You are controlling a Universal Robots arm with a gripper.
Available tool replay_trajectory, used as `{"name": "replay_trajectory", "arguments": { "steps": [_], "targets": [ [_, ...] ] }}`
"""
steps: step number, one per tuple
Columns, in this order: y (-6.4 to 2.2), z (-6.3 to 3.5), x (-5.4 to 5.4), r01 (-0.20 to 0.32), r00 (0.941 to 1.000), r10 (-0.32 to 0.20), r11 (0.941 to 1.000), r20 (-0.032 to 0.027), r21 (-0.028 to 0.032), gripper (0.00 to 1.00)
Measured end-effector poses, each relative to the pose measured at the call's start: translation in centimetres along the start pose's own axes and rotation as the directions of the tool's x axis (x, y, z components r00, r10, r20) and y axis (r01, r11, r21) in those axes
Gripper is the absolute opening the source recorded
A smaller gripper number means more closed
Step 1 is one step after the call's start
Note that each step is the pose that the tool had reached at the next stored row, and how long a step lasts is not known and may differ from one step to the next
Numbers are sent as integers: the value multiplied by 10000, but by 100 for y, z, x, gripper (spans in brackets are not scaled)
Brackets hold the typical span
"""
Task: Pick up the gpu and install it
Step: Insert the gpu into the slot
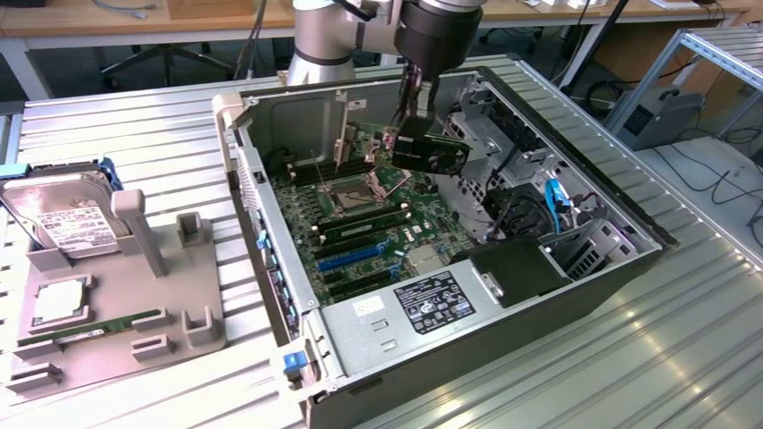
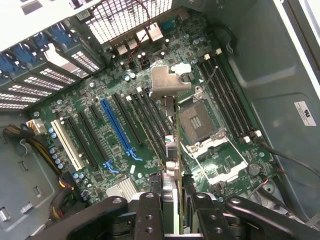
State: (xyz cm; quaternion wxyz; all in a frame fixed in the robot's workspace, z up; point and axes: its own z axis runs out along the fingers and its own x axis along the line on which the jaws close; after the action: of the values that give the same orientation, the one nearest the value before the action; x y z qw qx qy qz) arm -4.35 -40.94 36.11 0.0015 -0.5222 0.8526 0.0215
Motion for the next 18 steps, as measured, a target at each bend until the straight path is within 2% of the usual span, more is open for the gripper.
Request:
{"name": "replay_trajectory", "arguments": {
  "steps": [18],
  "targets": [
    [0, 7, 0, 486, 9988, -486, 9988, -18, -12, 27]
  ]
}}
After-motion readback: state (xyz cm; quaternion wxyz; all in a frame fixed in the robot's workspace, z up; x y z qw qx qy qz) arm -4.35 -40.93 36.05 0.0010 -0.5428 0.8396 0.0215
